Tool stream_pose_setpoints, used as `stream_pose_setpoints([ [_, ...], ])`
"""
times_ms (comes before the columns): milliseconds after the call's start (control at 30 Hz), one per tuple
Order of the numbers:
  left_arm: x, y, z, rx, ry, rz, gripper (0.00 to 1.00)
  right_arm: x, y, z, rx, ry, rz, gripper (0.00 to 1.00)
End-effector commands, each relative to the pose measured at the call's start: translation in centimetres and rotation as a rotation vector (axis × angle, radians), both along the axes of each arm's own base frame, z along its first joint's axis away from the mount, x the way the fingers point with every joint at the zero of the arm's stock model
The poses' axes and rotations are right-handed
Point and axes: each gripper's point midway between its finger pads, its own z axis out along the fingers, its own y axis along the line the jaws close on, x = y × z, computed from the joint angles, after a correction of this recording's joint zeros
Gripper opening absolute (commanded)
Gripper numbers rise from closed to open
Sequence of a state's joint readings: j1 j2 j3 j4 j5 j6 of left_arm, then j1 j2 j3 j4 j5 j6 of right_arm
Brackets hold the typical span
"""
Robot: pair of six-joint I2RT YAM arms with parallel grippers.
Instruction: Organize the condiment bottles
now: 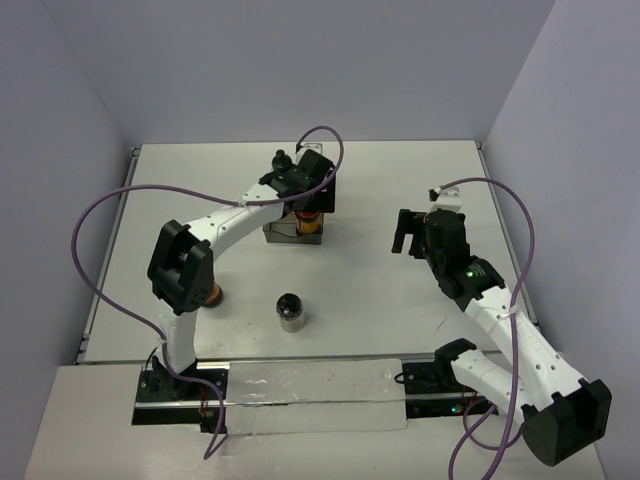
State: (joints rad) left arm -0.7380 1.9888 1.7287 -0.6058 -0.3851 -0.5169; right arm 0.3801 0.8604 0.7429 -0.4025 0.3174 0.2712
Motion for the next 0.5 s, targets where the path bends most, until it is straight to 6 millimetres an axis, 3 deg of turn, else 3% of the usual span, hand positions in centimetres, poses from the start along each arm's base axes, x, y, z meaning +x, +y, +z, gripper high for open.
stream_pose_setpoints([
  [0,1.1,-1.5,6.7,-0.113,-0.117,-0.012,0.99,0.5,0.4,0.9,0.019,-0.05,0.006,1.0],
  [133,0.9,-0.7,10.4,-0.122,-0.166,0.003,0.99,0.6,0.5,0.8,0.021,-0.051,0.011,1.0],
  [233,0.5,2.1,14.2,-0.089,-0.238,0.085,1.0,0.7,0.5,0.8,0.023,-0.052,0.01,1.0],
  [333,-1.1,7.7,17.7,-0.066,-0.293,0.26,1.0,0.7,0.6,0.8,0.025,-0.057,0.012,1.0],
  [467,-5.1,15.3,15.9,-0.015,-0.226,0.414,0.99,0.7,0.7,0.5,0.032,-0.062,0.019,1.0],
])
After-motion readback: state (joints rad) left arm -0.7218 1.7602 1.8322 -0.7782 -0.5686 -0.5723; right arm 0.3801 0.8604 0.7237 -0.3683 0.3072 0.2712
